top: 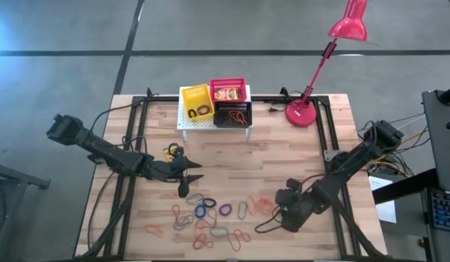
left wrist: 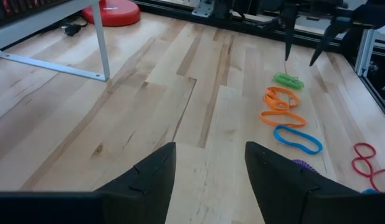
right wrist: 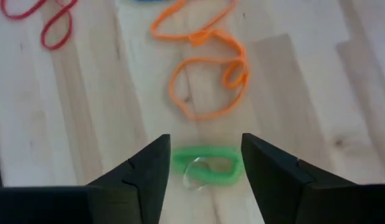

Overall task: Pick & Place Office Desk Supplies
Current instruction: Put the green spring keychain into the yellow bin on the shelf

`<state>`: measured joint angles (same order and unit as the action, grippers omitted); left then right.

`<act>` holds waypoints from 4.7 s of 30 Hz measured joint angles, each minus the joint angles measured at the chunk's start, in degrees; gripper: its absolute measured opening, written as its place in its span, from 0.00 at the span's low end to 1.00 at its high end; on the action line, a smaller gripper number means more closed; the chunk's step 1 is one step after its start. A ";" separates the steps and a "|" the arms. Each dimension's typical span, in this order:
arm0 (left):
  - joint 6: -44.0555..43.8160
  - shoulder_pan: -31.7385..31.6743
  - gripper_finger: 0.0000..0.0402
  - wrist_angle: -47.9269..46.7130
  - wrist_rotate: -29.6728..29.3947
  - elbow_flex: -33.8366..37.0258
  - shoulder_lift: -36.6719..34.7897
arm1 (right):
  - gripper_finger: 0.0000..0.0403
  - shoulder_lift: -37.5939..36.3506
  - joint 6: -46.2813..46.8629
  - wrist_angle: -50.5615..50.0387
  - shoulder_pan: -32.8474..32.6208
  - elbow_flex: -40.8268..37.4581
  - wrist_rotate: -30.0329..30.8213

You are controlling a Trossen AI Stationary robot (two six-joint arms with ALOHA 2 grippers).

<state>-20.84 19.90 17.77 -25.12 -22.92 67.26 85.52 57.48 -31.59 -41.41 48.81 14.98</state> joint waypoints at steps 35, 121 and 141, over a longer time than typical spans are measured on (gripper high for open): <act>0.00 -0.02 0.49 -0.03 -0.47 0.00 0.00 | 0.39 2.75 -28.96 2.60 -4.26 -5.13 0.08; 25.52 0.52 0.52 17.87 10.14 -21.76 24.71 | 0.04 20.41 -48.49 96.19 22.56 -7.61 4.50; 26.41 0.63 0.05 8.78 6.49 -22.49 21.90 | 0.12 20.32 -48.74 92.44 22.55 -6.99 4.05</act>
<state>5.57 20.53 26.55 -18.64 -45.41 89.17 105.84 8.75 60.85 -18.85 41.82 19.04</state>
